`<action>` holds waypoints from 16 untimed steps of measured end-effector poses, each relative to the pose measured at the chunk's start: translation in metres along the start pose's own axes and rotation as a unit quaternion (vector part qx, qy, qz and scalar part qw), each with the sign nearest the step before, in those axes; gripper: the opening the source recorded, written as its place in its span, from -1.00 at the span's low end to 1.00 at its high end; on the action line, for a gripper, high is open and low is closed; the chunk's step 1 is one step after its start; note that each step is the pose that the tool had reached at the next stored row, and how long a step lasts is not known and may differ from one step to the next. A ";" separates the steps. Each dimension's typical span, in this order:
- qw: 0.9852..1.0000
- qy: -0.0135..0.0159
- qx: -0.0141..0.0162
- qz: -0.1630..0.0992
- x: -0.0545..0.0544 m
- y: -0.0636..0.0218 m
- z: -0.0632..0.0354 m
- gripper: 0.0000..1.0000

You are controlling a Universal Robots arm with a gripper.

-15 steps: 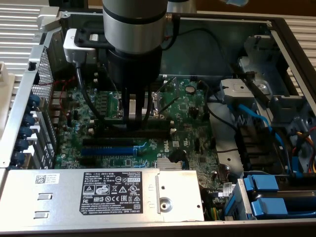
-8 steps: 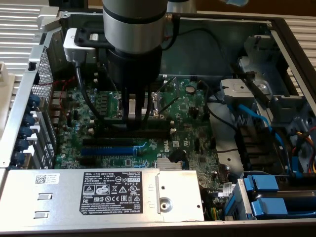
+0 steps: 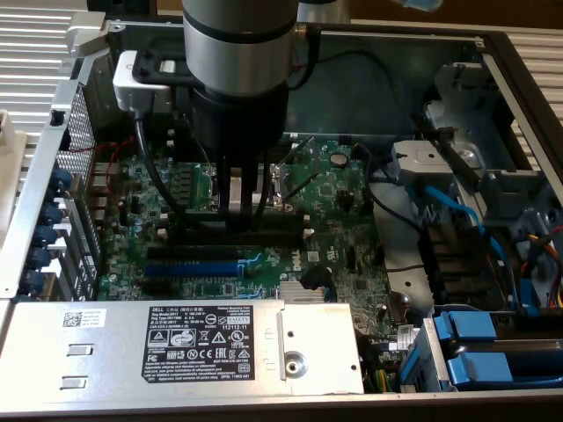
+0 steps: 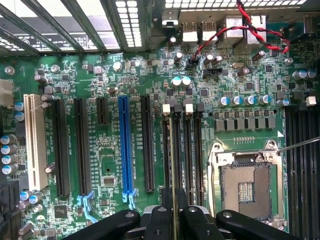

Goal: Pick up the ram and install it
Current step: 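Insert the ram into the slot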

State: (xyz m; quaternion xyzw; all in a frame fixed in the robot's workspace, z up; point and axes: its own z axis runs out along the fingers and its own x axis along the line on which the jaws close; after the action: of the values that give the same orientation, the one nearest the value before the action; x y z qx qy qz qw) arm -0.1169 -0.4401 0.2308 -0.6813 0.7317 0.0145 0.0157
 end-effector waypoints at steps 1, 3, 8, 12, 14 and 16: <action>1.000 0.000 0.000 0.000 0.000 0.0000 0.0002 -0.70; 1.000 0.000 0.000 0.000 0.000 0.0000 0.0004 -0.70; 1.000 0.000 0.000 0.000 0.000 0.0000 0.0014 -0.70; 1.000 0.000 0.000 0.000 0.000 0.0021 0.0016 -0.70; 1.000 0.000 0.000 -0.001 0.000 0.0021 0.0016 -0.70; 1.000 0.000 0.000 -0.001 0.000 0.0021 0.0015 -0.70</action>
State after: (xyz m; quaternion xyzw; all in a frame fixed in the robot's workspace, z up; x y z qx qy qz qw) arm -0.1190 -0.4398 0.2293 -0.6821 0.7310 0.0144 0.0158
